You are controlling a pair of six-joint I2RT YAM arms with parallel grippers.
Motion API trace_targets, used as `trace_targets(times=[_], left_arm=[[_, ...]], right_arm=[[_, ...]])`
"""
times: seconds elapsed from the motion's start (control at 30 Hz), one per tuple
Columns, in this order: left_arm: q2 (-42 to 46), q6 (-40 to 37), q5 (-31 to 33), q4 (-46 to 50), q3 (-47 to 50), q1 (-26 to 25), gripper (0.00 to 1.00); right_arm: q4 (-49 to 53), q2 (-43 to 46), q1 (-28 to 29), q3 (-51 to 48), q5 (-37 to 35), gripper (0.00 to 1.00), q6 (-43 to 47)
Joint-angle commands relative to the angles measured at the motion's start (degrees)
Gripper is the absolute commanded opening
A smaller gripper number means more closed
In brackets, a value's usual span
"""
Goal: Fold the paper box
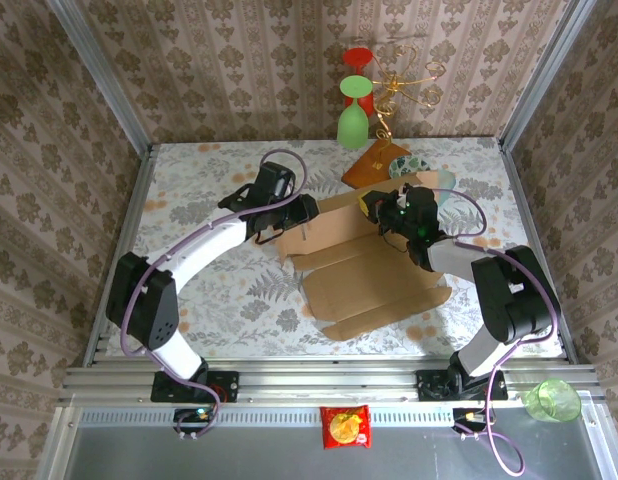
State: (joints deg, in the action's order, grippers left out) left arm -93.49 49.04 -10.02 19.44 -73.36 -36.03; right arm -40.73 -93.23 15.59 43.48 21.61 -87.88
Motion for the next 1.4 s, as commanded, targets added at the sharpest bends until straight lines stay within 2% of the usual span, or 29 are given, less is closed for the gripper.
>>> trace_targets(times=[0.0, 0.03, 0.1, 0.17, 0.23, 0.3, 0.4, 0.47, 0.53, 0.63, 0.7, 0.9, 1.03, 1.17, 1.37], left_arm=[[0.94, 1.14, -0.09, -3.36, 1.37, -0.42, 0.22], [1.47, 1.29, -0.04, -3.97, 1.87, -0.27, 0.18], [2.64, 1.41, 0.45, -4.3, 2.67, -0.05, 0.16], [4.54, 1.33, 1.19, -3.91, 3.41, 0.33, 0.27], [7.37, 1.16, 2.66, -2.82, 4.18, 0.82, 0.46], [12.04, 0.56, 5.2, -2.07, 6.1, 1.58, 0.56], [19.49, 1.02, 6.53, -2.03, 12.22, 5.17, 0.58], [23.64, 2.3, 4.11, -3.53, 18.0, 9.41, 0.57], [26.14, 4.24, -0.53, -7.65, 24.4, 16.36, 0.54], [26.28, 2.45, -6.0, -16.17, 30.47, 22.64, 0.49], [24.43, -0.35, -8.18, -19.53, 31.28, 24.81, 0.45], [15.99, -8.44, -11.55, -21.15, 28.87, 24.98, 0.39], [10.1, -8.23, -13.99, -27.97, 30.89, 24.27, 0.39], [9.01, -8.16, -13.16, -32.66, 31.38, 21.69, 0.46], [9.27, -13.62, -12.77, -34.48, 32.43, 18.35, 0.46]], right_arm=[[-1.59, 1.77, 0.59, -0.8, -0.88, 0.0, -1.23], [-1.61, 1.86, 0.63, -1.01, -1.17, 0.0, -1.41], [-1.81, 2.17, 0.58, -1.33, -1.74, 0.0, -2.13], [-1.85, 2.97, 0.77, -1.73, -2.99, 0.0, -3.39], [-0.17, 4.47, 1.07, -1.76, -4.91, 0.0, -4.63], [2.84, 6.58, 1.28, -1.35, -7.2, 0.0, -5.59], [7.91, 8.9, 1.28, 0.02, -9.48, 0.0, -7.04], [11.39, 10.26, 1.32, 1.03, -10.62, 0.0, -7.65], [14.62, 11.54, 1.34, 2.34, -11.13, 0.0, -7.88], [16.63, 12.48, 1.35, 3.56, -10.96, 0.0, -7.39], [15.89, 11.67, 1.27, 3.59, -9.72, 0.0, -6.5], [4.87, 8.21, 1.36, -1.03, -7.09, 0.0, -4.13], [0.57, 6.22, 0.86, -2.87, -4.01, 0.0, -3.15], [2.73, 6.76, 0.69, -3.56, -2.2, 0.0, 0.3], [3.91, 6.99, -0.22, -4.71, 1.76, 0.0, 5.16]])
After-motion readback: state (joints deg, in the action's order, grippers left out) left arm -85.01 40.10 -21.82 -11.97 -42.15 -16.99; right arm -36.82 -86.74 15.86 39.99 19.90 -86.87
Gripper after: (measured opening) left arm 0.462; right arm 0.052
